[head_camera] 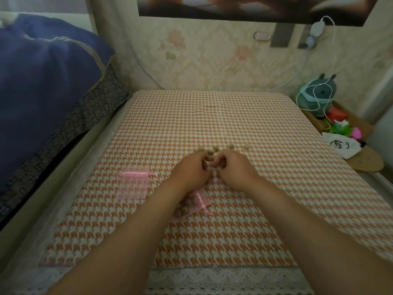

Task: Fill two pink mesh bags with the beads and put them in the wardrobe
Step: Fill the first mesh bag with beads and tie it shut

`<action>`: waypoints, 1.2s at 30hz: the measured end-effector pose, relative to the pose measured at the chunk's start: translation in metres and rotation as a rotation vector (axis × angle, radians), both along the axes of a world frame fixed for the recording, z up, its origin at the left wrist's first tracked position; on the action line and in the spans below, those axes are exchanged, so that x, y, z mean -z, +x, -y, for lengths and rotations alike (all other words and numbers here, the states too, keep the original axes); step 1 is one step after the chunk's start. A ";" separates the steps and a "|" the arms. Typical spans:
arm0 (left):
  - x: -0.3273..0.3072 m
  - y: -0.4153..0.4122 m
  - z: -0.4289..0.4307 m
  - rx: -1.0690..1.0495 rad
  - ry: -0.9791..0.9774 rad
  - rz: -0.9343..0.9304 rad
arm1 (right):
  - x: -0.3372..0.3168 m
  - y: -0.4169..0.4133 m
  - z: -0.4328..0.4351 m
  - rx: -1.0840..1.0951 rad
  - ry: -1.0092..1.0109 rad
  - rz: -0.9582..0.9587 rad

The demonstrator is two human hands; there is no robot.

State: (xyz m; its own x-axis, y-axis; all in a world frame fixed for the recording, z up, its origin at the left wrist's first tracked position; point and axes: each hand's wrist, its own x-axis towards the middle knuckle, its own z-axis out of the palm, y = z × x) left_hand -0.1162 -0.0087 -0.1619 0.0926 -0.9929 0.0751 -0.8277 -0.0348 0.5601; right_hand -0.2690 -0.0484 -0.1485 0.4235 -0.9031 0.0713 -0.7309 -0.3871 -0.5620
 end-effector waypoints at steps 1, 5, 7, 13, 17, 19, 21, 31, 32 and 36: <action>0.000 0.000 0.000 -0.001 0.003 -0.005 | 0.001 0.000 0.000 -0.005 -0.008 -0.030; 0.000 0.000 0.000 0.028 0.005 0.025 | 0.002 0.000 0.001 -0.038 -0.034 -0.100; 0.000 0.000 0.001 0.031 0.004 0.033 | 0.001 0.001 0.000 -0.035 -0.053 -0.080; 0.003 0.000 0.004 0.020 -0.003 0.071 | 0.004 0.005 0.001 -0.027 -0.051 -0.042; 0.006 0.001 0.006 0.007 -0.008 0.024 | 0.004 0.006 0.002 0.014 -0.006 0.031; 0.004 0.004 0.004 -0.008 -0.011 -0.089 | 0.005 0.005 0.002 0.050 0.042 0.135; -0.002 0.006 0.002 -0.027 -0.028 -0.215 | 0.003 0.004 0.002 0.066 0.067 0.230; -0.031 0.010 -0.041 -0.020 -0.070 -0.388 | -0.022 -0.001 -0.022 0.031 0.255 0.396; -0.030 0.012 -0.047 -0.007 -0.039 -0.326 | -0.023 -0.003 -0.026 0.021 0.279 0.353; -0.027 0.025 -0.073 0.089 0.185 0.016 | -0.028 -0.008 -0.037 0.011 0.279 0.224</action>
State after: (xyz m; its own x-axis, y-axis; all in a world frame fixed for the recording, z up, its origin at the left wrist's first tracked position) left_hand -0.0914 0.0640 -0.1344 0.0037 -0.9940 -0.1089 -0.8410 -0.0620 0.5375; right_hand -0.2771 -0.0119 -0.1209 0.4155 -0.9053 -0.0888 -0.5808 -0.1888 -0.7919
